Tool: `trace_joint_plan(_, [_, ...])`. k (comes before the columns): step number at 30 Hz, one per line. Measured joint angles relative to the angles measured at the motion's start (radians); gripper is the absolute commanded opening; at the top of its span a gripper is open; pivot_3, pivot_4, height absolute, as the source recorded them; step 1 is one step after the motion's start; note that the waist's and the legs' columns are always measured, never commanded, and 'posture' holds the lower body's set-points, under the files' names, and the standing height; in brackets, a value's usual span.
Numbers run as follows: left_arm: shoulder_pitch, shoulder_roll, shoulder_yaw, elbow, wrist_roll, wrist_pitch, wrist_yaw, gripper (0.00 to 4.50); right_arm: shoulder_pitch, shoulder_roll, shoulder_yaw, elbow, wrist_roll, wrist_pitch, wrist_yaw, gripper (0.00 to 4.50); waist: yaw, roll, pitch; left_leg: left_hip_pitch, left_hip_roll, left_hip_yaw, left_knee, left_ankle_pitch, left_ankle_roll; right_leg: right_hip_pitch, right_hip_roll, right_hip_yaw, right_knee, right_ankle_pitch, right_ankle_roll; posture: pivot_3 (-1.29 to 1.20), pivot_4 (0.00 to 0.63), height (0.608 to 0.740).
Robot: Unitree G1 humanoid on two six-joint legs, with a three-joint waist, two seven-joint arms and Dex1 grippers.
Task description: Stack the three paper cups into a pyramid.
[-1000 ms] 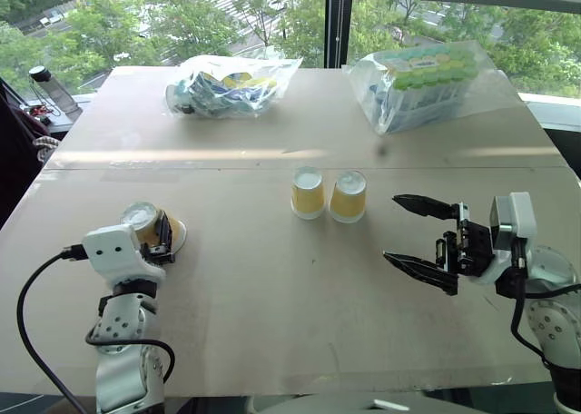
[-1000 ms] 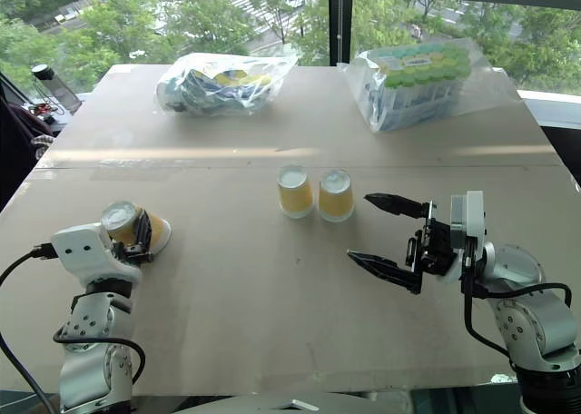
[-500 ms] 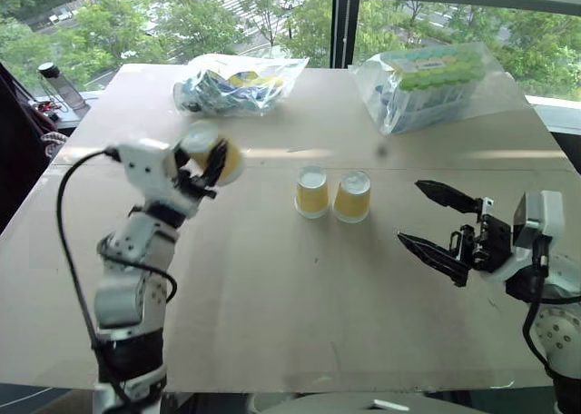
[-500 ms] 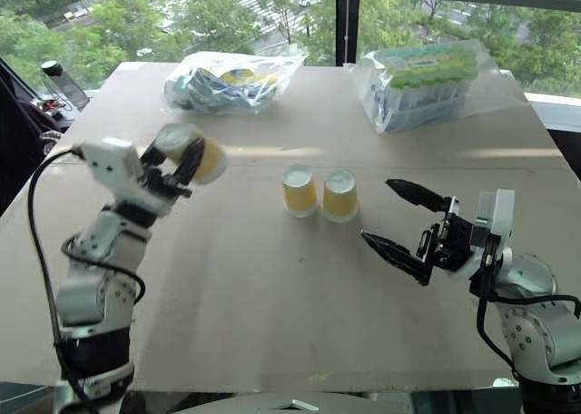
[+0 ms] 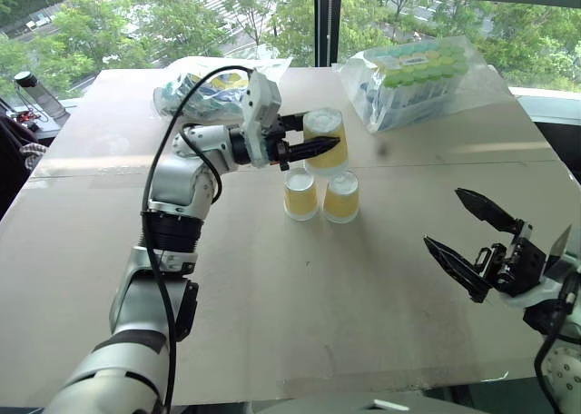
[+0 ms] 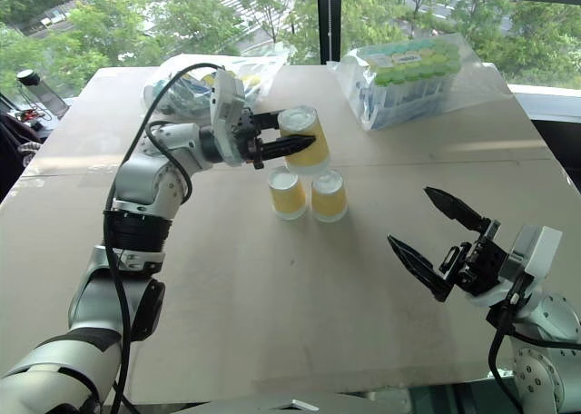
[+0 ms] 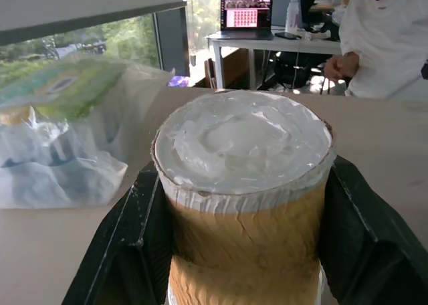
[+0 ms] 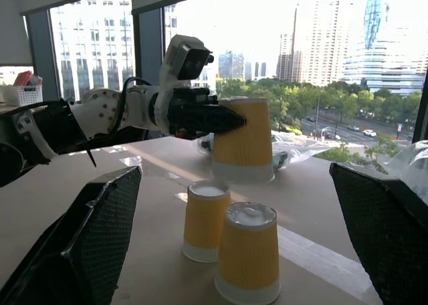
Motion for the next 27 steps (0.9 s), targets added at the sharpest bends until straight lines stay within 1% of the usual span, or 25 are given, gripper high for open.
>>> trace_joint_plan(6, [0.0, -0.007, 0.001, 0.04, 0.034, -0.053, -0.033, 2.23, 0.017, 0.0, 0.0, -0.026, 0.006, -0.008, -0.03, 4.5, 0.007, 0.0, 0.0, 0.0, 0.0, 0.0, 0.001, 0.0, 0.0, 0.0, -0.001, 0.0, 0.0, 0.0, 0.0, 0.0, 0.15, 0.74])
trace_joint_plan(18, [0.018, -0.006, 0.0, 0.055, 0.076, -0.053, -0.053, 2.23, 0.002, -0.023, 0.0, -0.036, 0.036, 0.002, -0.042, 4.5, 0.006, 0.0, 0.0, 0.0, 0.0, 0.0, 0.002, 0.0, 0.0, 0.0, -0.001, 0.0, 0.002, 0.0, 0.0, 0.0, 0.15, 0.74])
trace_joint_plan(20, [0.018, -0.006, 0.0, 0.055, 0.085, -0.054, -0.053, 3.27, -0.005, -0.029, 0.0, -0.027, 0.036, 0.002, -0.037, 4.5, 0.007, 0.0, 0.0, 0.0, -0.001, 0.0, 0.002, 0.0, 0.001, 0.0, -0.001, 0.0, 0.002, 0.0, 0.0, 0.0, 0.15, 0.74])
trace_joint_plan(22, [0.019, -0.006, 0.001, 0.055, 0.086, -0.054, -0.052, 4.08, -0.004, -0.032, 0.0, -0.015, 0.037, 0.002, -0.033, 4.5, 0.007, 0.0, 0.0, 0.0, 0.0, 0.0, 0.002, 0.0, 0.001, 0.0, -0.001, 0.0, 0.003, 0.0, 0.0, 0.0, 0.15, 0.74])
trace_joint_plan(23, [0.019, -0.007, 0.001, 0.055, 0.086, -0.054, -0.052, 4.37, -0.003, -0.032, 0.0, -0.013, 0.038, 0.002, -0.031, 4.5, 0.007, 0.0, 0.0, 0.0, -0.001, 0.0, 0.002, 0.0, 0.001, 0.0, -0.001, 0.0, 0.003, 0.0, 0.0, 0.0, 0.15, 0.74])
trace_joint_plan(27, [0.023, -0.02, 0.018, 0.046, 0.065, -0.048, -0.061, 4.37, 0.005, -0.032, 0.0, -0.009, 0.041, -0.001, -0.018, 4.5, 0.006, 0.0, 0.0, 0.0, 0.0, 0.0, 0.003, 0.0, 0.001, 0.0, -0.001, 0.0, 0.003, 0.0, 0.0, 0.0, 0.15, 0.74])
